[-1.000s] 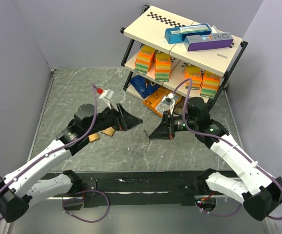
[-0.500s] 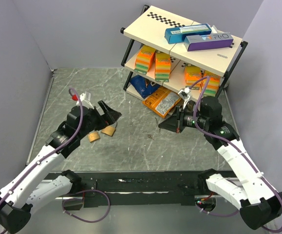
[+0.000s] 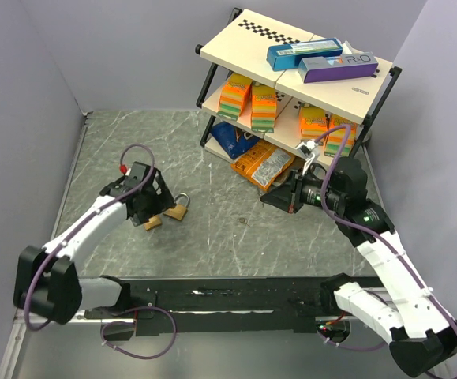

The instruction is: Unlock with the key

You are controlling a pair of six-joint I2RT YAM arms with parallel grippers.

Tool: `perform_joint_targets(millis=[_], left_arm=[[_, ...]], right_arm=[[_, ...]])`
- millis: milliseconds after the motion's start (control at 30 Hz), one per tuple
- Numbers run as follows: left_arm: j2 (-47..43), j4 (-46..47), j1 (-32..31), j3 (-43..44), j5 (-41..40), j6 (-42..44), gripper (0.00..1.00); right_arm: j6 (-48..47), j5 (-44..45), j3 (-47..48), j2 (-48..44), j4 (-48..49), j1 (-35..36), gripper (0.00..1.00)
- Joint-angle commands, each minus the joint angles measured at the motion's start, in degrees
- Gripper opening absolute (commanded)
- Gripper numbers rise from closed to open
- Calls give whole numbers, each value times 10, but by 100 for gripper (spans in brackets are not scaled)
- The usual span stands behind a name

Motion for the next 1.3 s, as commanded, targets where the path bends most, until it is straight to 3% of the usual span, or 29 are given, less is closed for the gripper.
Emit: perform_joint_targets(millis=[0, 267, 467, 967, 1267], left_arm=[[53, -38, 23, 37, -25, 40, 97], [86, -72, 30, 42, -63, 32, 97], [104, -31, 45, 13, -18, 39, 99], [191, -3, 59, 34, -21, 73, 91], [214, 11, 60, 42, -42, 82, 78]], right_arm=[[7, 12, -1, -19, 15, -2, 0], [4, 13, -4, -13, 21, -2, 0], [0, 15, -3, -12, 21, -2, 0], [-6, 24, -3, -19, 6, -2, 0], [-9, 23, -1, -14, 3, -2, 0]])
